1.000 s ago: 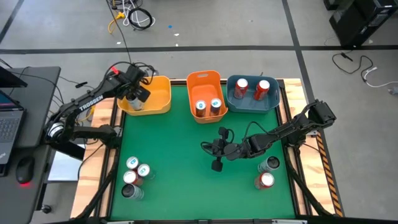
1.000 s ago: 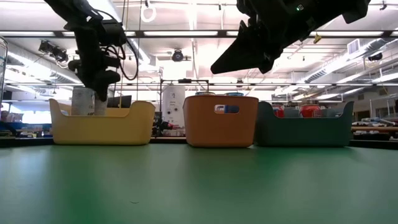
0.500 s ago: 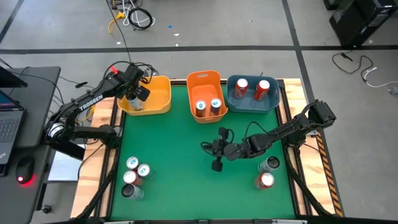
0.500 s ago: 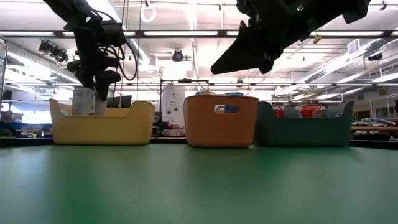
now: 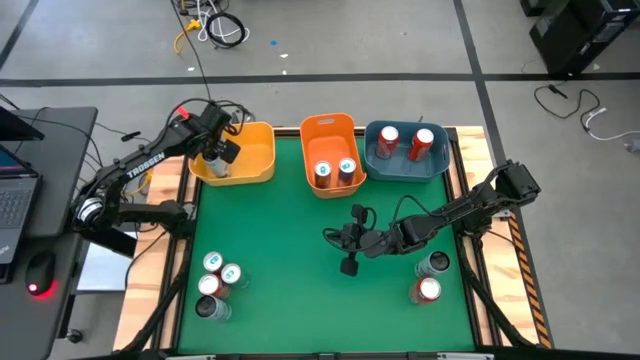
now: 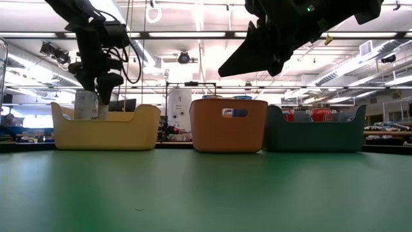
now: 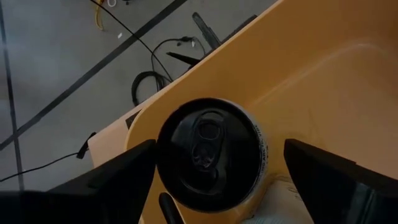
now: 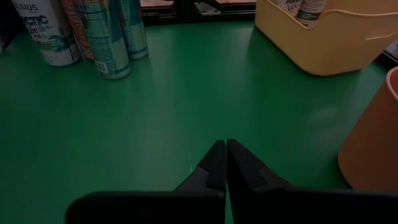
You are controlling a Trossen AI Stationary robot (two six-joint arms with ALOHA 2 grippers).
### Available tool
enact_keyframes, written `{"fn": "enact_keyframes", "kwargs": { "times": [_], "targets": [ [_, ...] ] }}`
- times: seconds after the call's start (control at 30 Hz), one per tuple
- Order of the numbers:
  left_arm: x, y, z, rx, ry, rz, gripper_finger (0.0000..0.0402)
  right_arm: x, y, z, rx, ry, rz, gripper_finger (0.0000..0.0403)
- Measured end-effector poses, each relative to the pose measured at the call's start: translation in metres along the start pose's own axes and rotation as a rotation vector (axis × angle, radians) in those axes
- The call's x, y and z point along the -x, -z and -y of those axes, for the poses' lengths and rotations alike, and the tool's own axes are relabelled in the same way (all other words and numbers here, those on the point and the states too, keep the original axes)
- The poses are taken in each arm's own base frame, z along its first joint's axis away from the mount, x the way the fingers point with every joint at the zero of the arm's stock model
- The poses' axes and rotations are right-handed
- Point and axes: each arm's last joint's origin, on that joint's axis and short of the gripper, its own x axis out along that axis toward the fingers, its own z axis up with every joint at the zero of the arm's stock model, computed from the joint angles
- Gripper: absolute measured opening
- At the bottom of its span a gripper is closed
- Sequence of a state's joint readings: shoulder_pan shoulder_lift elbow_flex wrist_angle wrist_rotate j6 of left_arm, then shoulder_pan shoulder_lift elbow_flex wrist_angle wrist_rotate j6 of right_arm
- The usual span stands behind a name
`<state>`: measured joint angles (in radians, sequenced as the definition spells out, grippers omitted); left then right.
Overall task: Sort soda cans
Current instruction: Adjust the white blue soda can in the yellow bin, then put the orange soda can into the blue bin
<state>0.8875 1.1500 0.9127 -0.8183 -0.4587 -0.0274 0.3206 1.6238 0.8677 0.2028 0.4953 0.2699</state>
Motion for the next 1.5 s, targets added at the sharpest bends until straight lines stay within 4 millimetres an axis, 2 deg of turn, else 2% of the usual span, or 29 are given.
{"fn": "enact_keyframes", "kwargs": {
  "times": [0.43,0.63,0.73,0.87,1.03,1.2,1.3,1.5],
  "targets": [
    [0.02,-0.012,-0.006,-0.029,0.007,0.016,0.0355,0.0,0.0,0.0,0.001,0.0,0.001,0.0],
    [0.042,-0.02,-0.014,-0.017,0.013,0.08,0.0354,0.0,-0.001,0.0,-0.003,0.0,0.004,0.0001],
    [0.055,-0.018,-0.014,-0.028,0.042,0.137,0.0348,0.0,-0.001,0.001,-0.004,0.002,0.005,0.0004],
    [0.078,-0.01,-0.009,-0.051,0.187,0.237,0.0324,-0.001,-0.002,0.002,-0.009,0.003,0.012,0.0013],
    [0.115,-0.003,-0.001,-0.067,0.463,0.458,0.0275,-0.001,-0.003,0.001,0.003,0.002,0.013,0.0032],
    [0.148,0.004,0.004,-0.102,0.69,0.686,0.0218,0.0,-0.016,-0.003,0.05,-0.008,0.045,0.0044],
    [0.153,0.013,0.012,-0.132,0.777,0.779,0.0191,0.001,-0.025,-0.006,0.073,-0.052,0.011,0.0045],
    [0.14,0.03,0.036,-0.238,0.878,0.834,0.0158,0.01,-0.047,-0.012,0.083,-0.053,-0.123,0.0048]
  ]
}}
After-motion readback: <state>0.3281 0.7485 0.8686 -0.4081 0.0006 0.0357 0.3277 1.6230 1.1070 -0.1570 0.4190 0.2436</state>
